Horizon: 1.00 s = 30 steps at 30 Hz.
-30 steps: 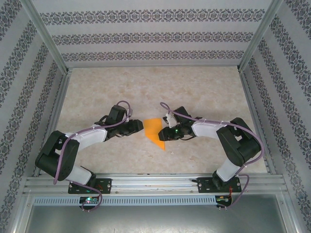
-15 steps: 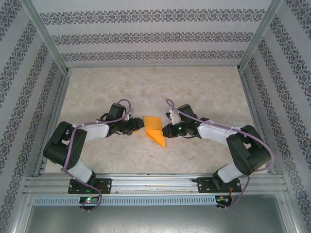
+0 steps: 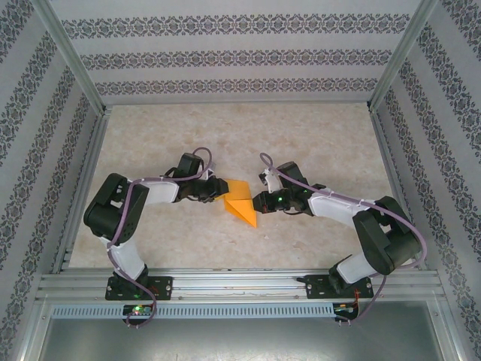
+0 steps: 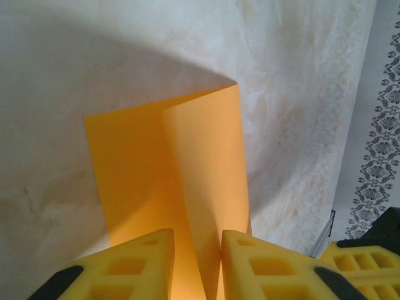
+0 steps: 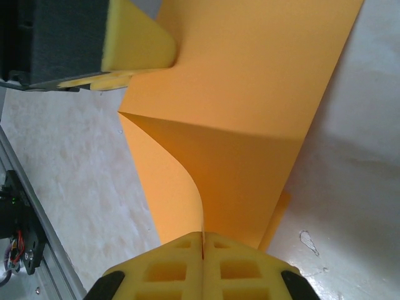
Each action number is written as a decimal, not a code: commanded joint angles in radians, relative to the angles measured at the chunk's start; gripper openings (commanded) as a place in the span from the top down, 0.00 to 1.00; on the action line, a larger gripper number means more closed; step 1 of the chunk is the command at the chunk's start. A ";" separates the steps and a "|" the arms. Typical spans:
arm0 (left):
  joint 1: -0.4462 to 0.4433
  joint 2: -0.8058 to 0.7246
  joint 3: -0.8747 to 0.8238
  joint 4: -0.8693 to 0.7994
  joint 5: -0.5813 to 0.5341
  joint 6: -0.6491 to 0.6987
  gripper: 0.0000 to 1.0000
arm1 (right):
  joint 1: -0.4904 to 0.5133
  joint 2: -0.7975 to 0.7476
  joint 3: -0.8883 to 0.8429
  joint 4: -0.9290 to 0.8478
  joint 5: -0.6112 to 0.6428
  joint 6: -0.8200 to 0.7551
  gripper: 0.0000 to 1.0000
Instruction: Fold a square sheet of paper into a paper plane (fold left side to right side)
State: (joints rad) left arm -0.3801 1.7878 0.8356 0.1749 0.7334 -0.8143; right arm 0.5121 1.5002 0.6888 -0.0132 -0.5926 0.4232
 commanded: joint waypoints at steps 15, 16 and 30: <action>-0.039 -0.034 0.006 0.078 -0.011 -0.062 0.95 | 0.259 -0.175 0.083 -0.375 0.623 -0.032 0.46; -0.040 -0.037 0.006 0.078 -0.012 -0.066 0.95 | 0.298 -0.168 0.091 -0.386 0.673 -0.025 0.46; -0.062 -0.057 0.021 0.059 -0.018 -0.084 0.95 | 0.561 0.089 0.193 -0.391 0.964 0.027 0.50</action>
State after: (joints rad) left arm -0.4271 1.7580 0.8421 0.2142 0.7250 -0.8848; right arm 1.0592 1.5604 0.8433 -0.3828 0.2890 0.4389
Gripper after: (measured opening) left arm 0.055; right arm 0.503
